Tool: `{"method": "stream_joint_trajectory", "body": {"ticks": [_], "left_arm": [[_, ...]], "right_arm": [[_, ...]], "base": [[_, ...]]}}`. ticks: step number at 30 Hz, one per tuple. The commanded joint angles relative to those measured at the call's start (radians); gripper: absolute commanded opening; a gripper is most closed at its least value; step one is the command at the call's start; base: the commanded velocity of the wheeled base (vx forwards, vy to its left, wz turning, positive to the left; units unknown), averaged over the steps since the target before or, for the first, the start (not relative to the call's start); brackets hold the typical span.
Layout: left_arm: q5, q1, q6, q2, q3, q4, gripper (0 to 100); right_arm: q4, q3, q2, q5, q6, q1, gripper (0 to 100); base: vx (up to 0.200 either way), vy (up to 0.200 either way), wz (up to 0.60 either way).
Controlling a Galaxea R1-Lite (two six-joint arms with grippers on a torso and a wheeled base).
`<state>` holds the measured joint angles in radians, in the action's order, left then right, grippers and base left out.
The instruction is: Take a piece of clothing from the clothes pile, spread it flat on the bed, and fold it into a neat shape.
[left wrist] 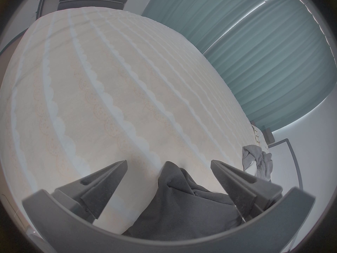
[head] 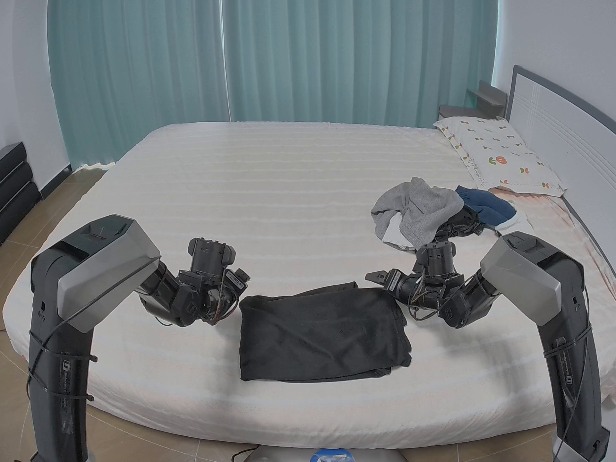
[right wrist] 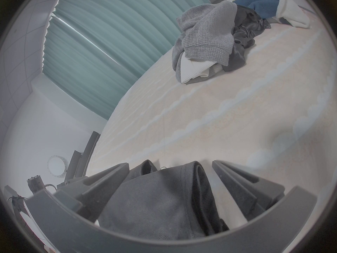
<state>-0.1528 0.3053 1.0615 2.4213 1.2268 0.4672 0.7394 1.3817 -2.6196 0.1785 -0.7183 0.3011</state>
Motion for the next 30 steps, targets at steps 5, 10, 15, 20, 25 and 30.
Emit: {"method": "stream_joint_trajectory", "body": {"ticks": [5,10,15,20,25,30], "left_arm": [[-0.002,0.0,-0.002,0.004,0.002,0.001,100],[-0.002,0.0,-0.002,0.004,0.002,0.001,100],[-0.002,0.0,-0.002,0.004,0.003,-0.001,100],[-0.002,0.0,-0.003,0.004,0.003,-0.002,100],[-0.002,0.001,-0.005,0.002,0.0,-0.002,100],[0.001,0.001,-0.005,-0.002,-0.007,-0.004,100]], "right_arm": [[0.011,0.023,-0.019,-0.022,-0.004,0.001,0],[0.014,0.073,-0.036,-0.082,-0.01,-0.007,0],[0.015,0.073,-0.034,-0.088,-0.018,-0.007,0],[0.02,0.068,-0.039,-0.09,-0.024,-0.007,0],[0.018,0.062,-0.036,-0.091,-0.027,-0.007,100],[0.031,0.026,-0.004,-0.09,-0.029,-0.016,100]], "base": [[0.0,0.0,0.0],[0.0,0.0,0.0],[0.0,0.0,0.0],[0.0,0.0,0.0],[0.0,0.0,0.0],[0.0,0.0,0.0]]}}
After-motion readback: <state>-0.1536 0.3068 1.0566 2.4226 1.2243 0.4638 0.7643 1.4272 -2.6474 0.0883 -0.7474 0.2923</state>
